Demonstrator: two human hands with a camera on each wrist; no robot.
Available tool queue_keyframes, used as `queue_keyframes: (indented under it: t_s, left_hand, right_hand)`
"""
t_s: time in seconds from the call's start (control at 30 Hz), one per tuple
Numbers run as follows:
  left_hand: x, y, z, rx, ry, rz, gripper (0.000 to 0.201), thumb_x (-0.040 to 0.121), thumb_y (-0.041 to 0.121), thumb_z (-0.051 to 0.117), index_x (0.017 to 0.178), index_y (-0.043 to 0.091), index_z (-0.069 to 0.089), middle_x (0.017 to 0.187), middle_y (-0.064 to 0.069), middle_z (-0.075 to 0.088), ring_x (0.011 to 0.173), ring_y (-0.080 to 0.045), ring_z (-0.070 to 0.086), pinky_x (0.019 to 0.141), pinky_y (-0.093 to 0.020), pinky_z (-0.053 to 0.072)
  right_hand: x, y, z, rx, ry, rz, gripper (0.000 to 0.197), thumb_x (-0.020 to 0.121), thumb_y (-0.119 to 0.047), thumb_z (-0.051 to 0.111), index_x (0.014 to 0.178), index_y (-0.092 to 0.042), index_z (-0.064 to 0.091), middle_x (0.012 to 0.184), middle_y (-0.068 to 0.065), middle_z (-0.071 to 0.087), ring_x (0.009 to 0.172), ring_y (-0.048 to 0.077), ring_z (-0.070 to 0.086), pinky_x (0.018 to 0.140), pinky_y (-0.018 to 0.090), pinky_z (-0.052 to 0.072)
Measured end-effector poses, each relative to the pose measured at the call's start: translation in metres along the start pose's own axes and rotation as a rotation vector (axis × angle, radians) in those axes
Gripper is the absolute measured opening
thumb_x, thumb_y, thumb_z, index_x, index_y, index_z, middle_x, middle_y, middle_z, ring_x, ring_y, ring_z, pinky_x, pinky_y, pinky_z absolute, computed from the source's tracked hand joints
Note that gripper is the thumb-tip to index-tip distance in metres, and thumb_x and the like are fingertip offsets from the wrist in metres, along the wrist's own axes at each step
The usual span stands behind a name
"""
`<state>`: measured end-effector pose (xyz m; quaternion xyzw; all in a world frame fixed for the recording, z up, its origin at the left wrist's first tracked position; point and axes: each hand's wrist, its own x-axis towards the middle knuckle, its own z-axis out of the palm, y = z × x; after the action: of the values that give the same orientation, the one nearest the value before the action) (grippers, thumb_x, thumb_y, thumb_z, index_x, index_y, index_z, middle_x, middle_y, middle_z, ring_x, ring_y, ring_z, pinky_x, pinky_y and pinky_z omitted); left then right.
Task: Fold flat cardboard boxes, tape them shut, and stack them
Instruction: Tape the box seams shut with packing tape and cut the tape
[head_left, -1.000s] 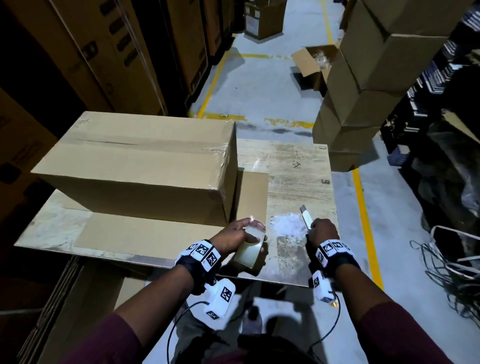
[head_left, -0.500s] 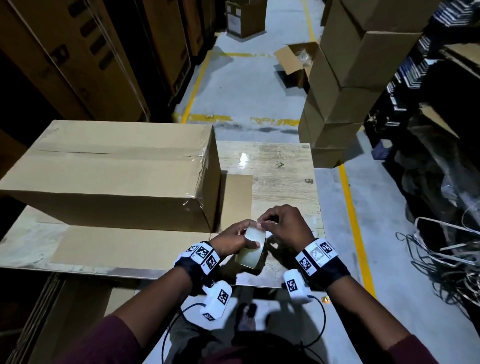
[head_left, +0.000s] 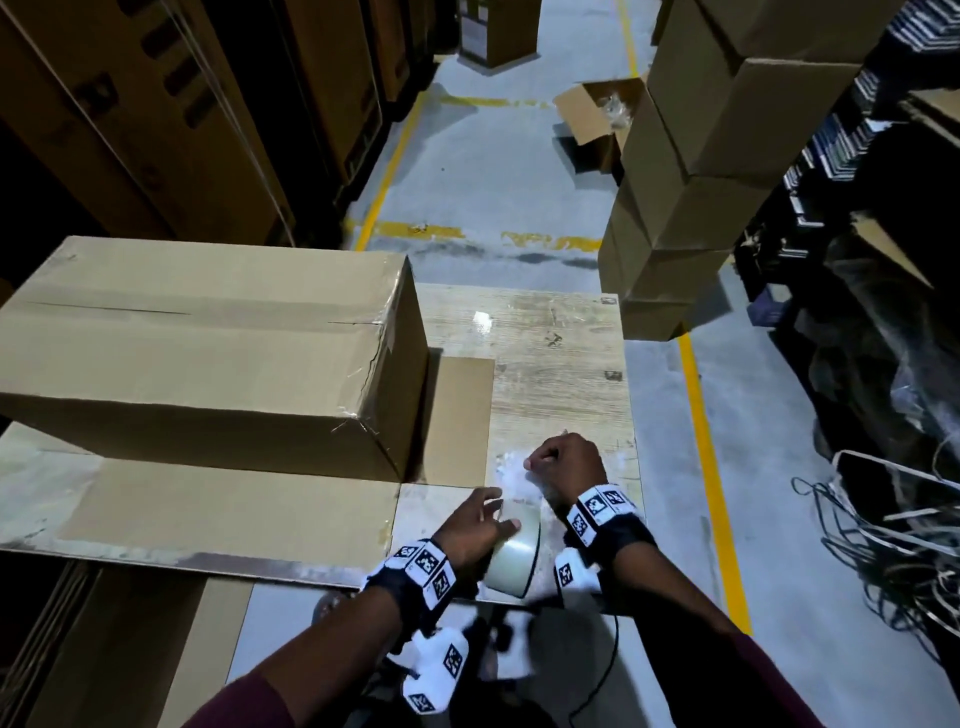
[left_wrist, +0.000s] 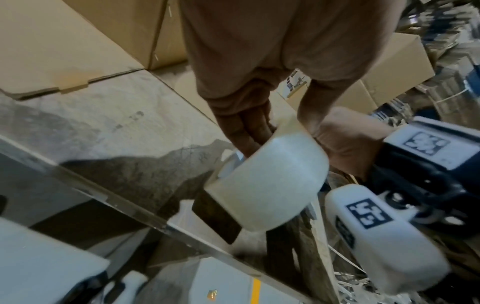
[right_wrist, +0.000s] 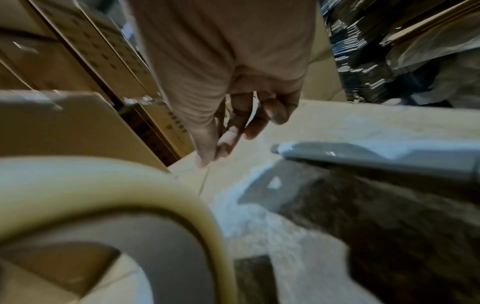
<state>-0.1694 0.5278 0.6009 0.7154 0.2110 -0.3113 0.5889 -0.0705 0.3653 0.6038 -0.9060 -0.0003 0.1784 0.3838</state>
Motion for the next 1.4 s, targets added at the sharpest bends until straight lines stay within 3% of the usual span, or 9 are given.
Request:
queue_keyframes:
  t_s: [0.1, 0.23, 0.37, 0.57, 0.7, 0.83, 1.07, 1.2, 1.4]
  left_hand:
    - [0.010, -0.004, -0.006, -0.066, 0.015, 0.010, 0.042, 0.092, 0.014, 0.070, 0.126, 0.022, 0.046, 0.142, -0.006, 0.053, 0.126, -0.020, 0.054, 0.102, -0.025, 0.046]
    - [0.013, -0.002, -0.003, -0.068, 0.026, 0.057, 0.030, 0.091, 0.038, 0.067, 0.118, 0.029, 0.058, 0.128, -0.002, 0.063, 0.115, -0.021, 0.063, 0.104, -0.039, 0.049]
    - [0.016, 0.000, 0.001, -0.042, 0.025, 0.068, 0.034, 0.087, 0.052, 0.061, 0.114, 0.031, 0.063, 0.117, -0.005, 0.068, 0.099, -0.017, 0.064, 0.084, -0.029, 0.051]
    - [0.007, 0.004, -0.001, 0.131, 0.015, 0.080, 0.055, 0.070, 0.078, 0.048, 0.118, 0.052, 0.055, 0.133, 0.001, 0.062, 0.120, -0.020, 0.060, 0.108, -0.043, 0.045]
    - [-0.009, 0.016, -0.015, 0.473, -0.011, 0.139, 0.053, 0.096, 0.055, 0.053, 0.146, 0.041, 0.043, 0.139, -0.005, 0.058, 0.126, -0.020, 0.056, 0.111, -0.033, 0.041]
    - [-0.038, 0.040, -0.052, 0.792, 0.000, 0.408, 0.045, 0.097, 0.044, 0.055, 0.139, 0.027, 0.056, 0.138, -0.001, 0.057, 0.126, -0.015, 0.055, 0.108, -0.031, 0.042]
    - [-0.133, 0.111, -0.139, 0.616, 0.312, 0.857, 0.018, 0.097, 0.033, 0.064, 0.089, 0.021, 0.076, 0.079, 0.015, 0.072, 0.070, 0.002, 0.065, 0.062, -0.019, 0.050]
    - [-0.116, 0.113, -0.207, 0.465, 0.547, 0.766, 0.017, 0.091, 0.039, 0.068, 0.087, 0.026, 0.077, 0.081, 0.009, 0.075, 0.073, -0.008, 0.071, 0.066, -0.029, 0.056]
    - [-0.082, 0.094, -0.231, 0.497, 0.564, 0.672, 0.008, 0.084, 0.040, 0.076, 0.084, 0.032, 0.076, 0.072, 0.011, 0.071, 0.066, -0.008, 0.066, 0.065, -0.029, 0.052]
  right_hand:
    - [0.019, 0.022, 0.023, -0.107, -0.045, 0.076, 0.013, 0.077, -0.030, 0.083, 0.066, -0.024, 0.079, 0.092, 0.004, 0.079, 0.082, 0.014, 0.072, 0.066, 0.025, 0.055]
    - [0.033, 0.039, 0.040, -0.206, -0.020, 0.111, 0.022, 0.077, -0.041, 0.081, 0.060, -0.032, 0.070, 0.126, 0.008, 0.071, 0.101, 0.016, 0.069, 0.065, 0.024, 0.052]
    - [0.031, 0.031, 0.033, -0.225, -0.059, 0.074, 0.020, 0.081, -0.041, 0.080, 0.078, -0.022, 0.076, 0.102, 0.001, 0.076, 0.108, 0.021, 0.068, 0.074, 0.029, 0.053]
    - [0.042, 0.025, 0.022, -0.320, -0.063, 0.109, 0.045, 0.076, -0.046, 0.086, 0.090, -0.009, 0.065, 0.093, 0.008, 0.067, 0.082, 0.027, 0.064, 0.066, 0.028, 0.045]
    - [0.038, 0.018, 0.010, -0.410, -0.094, 0.132, 0.033, 0.082, -0.032, 0.083, 0.089, -0.007, 0.063, 0.093, 0.011, 0.068, 0.076, 0.026, 0.062, 0.064, 0.028, 0.047]
    - [0.027, -0.003, -0.006, -0.653, -0.127, -0.010, 0.011, 0.089, -0.011, 0.067, 0.080, -0.011, 0.061, 0.090, 0.009, 0.070, 0.082, 0.028, 0.070, 0.065, 0.029, 0.048]
    - [0.008, -0.112, 0.000, 0.147, -0.028, -0.486, 0.008, 0.088, -0.018, 0.077, 0.095, -0.018, 0.081, 0.091, -0.006, 0.077, 0.083, 0.000, 0.069, 0.081, 0.019, 0.053]
    - [-0.015, -0.180, 0.029, 0.535, -0.098, -0.440, 0.008, 0.088, -0.016, 0.078, 0.095, -0.019, 0.081, 0.091, -0.008, 0.078, 0.088, 0.004, 0.072, 0.083, 0.019, 0.055]
    - [-0.027, -0.180, 0.061, 0.690, -0.131, -0.374, 0.007, 0.081, -0.012, 0.083, 0.087, -0.016, 0.080, 0.092, -0.002, 0.078, 0.094, 0.013, 0.072, 0.089, 0.027, 0.054]
